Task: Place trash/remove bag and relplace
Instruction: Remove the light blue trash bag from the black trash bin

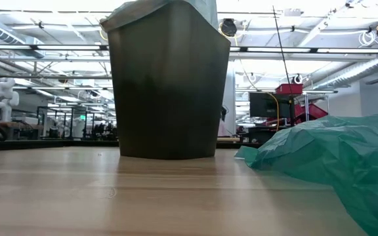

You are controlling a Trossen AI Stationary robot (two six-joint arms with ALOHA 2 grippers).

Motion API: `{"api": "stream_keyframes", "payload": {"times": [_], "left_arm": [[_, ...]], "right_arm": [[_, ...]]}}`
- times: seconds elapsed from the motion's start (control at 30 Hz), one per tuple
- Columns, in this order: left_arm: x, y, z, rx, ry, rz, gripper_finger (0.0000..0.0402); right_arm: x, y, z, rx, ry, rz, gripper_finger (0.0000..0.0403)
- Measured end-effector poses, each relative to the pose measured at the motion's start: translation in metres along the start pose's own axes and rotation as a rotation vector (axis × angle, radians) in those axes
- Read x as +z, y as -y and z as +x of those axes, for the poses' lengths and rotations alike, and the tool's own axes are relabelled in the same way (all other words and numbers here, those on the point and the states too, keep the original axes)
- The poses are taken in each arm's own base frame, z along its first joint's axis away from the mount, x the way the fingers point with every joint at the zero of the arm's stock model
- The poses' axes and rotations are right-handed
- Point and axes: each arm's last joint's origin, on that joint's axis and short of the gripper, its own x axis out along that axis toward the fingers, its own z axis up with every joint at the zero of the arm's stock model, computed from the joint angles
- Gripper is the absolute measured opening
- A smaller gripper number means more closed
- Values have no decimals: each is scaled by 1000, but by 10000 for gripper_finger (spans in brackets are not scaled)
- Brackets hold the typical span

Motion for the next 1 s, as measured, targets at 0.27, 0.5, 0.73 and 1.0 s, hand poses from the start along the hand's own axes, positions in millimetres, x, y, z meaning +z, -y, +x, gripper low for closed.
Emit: {"api": "stream_keyframes", "payload": {"times": [0.27, 0.5, 0.73, 1.0], "left_arm": [[-11, -22, 7, 244, -153, 98, 0], [-19, -33, 19, 217, -101, 98, 0], [-13, -36, 17, 161, 22, 209, 0], [-14, -36, 16, 182, -65, 676, 0]], "right_arm": [[0, 2, 0, -7, -2, 4, 256], [0, 2, 0, -6, -1, 5, 256], [0, 2, -1, -7, -2, 13, 256], [-1, 2, -1, -2, -6, 14, 256]]}}
